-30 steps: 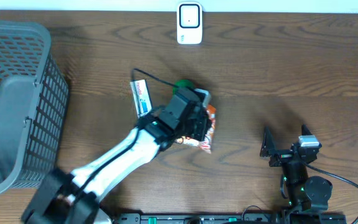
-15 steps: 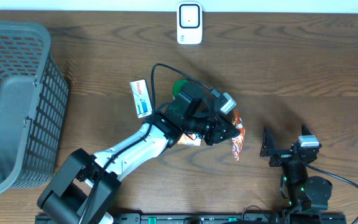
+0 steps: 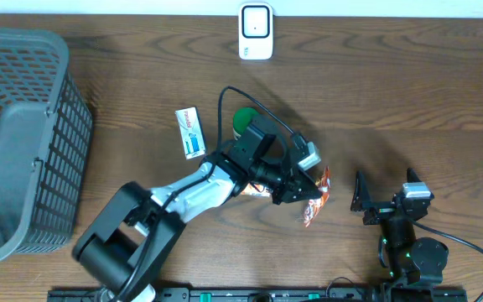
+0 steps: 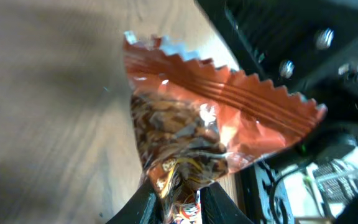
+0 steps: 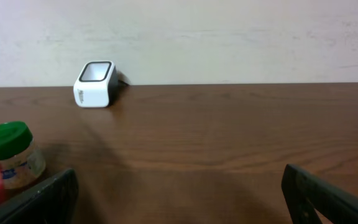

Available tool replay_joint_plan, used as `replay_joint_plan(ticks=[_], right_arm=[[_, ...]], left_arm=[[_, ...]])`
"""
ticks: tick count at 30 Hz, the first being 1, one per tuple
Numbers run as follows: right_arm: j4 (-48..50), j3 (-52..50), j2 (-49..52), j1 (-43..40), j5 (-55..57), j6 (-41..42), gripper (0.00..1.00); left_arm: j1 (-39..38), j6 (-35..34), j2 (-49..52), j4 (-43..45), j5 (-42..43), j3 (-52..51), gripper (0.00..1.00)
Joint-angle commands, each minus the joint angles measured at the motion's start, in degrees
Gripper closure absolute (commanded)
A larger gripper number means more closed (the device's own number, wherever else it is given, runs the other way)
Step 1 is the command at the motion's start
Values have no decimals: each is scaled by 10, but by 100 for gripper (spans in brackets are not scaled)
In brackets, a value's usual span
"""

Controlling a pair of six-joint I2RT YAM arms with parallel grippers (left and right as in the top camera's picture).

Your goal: Scan the item barcode

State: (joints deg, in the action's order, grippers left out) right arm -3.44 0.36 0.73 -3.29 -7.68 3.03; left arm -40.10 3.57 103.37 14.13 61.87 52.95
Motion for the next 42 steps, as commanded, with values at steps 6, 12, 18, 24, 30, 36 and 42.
replay_joint_plan(ticks=[6, 12, 18, 24, 30, 36, 42], right_arm=[[-2, -1, -1, 4, 1, 8, 1], [-2, -1, -1, 4, 1, 8, 1], [-2, -1, -1, 4, 1, 8, 1], [-2, -1, -1, 4, 1, 8, 1], [-2, -1, -1, 4, 1, 8, 1], [-2, -1, -1, 3, 56, -15, 1], [-4, 0, -1, 3, 115, -54, 1]], left_arm=[[61, 45, 54, 124, 237, 4, 79], [117, 43, 54, 136, 264, 4, 78], [156, -59, 54, 151, 260, 4, 38], [155, -186, 35, 185, 139, 4, 14], [133, -169, -66, 87, -120, 4, 13], [68, -29, -250, -154, -470, 4, 12], [23, -2, -429, -292, -586, 4, 12]])
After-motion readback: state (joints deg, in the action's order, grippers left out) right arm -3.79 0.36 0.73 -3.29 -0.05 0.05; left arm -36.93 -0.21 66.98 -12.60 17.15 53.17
